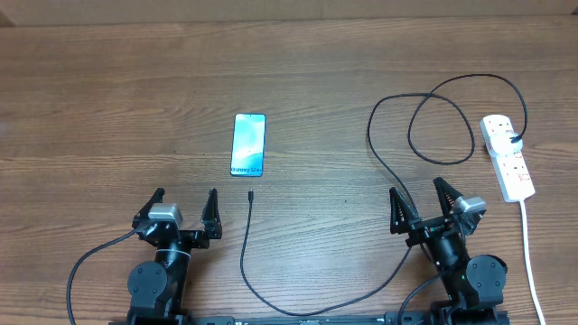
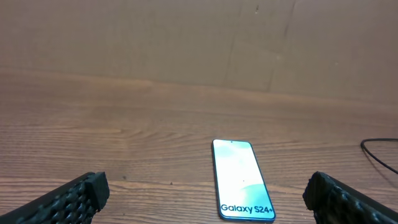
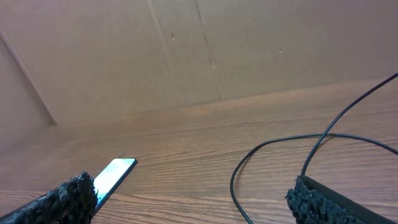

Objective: Plug charger to phone and switch on socket

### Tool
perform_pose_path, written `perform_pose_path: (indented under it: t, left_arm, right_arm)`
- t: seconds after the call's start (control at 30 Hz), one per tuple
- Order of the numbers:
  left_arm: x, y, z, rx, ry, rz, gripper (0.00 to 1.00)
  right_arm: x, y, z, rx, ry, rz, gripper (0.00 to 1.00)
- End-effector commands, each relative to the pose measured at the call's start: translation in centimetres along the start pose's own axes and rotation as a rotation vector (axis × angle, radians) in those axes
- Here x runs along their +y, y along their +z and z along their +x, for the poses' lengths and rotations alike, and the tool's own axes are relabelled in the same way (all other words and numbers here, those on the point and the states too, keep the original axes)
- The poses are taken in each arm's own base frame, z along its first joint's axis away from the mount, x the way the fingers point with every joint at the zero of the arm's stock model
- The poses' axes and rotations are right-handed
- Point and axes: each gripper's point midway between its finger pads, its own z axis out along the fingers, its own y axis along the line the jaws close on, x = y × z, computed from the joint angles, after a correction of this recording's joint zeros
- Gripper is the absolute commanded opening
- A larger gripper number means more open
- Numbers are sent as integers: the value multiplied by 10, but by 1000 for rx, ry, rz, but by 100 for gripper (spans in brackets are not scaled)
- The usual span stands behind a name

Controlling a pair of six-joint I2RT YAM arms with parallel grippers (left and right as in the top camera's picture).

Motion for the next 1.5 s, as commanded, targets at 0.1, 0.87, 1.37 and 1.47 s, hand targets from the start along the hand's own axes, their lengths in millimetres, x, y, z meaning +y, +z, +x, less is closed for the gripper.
perform_pose_path:
  t: [0.1,0.87,1.37,1.47]
  left_arm:
    - [-15,-2,-12,-39,29,84,100]
    - [-72,-54,-196,149,50,232,100]
    - [-81,6,-180,941,-85,175,100]
    - [-89,15,-160,1050,-137,219,100]
  right_arm:
    - [0,0,1,-5,2,-3,100]
    - [0,0,1,-5,2,-4,100]
    - [0,0,1,-5,2,-4,100]
    - [0,0,1,-5,2,-4,100]
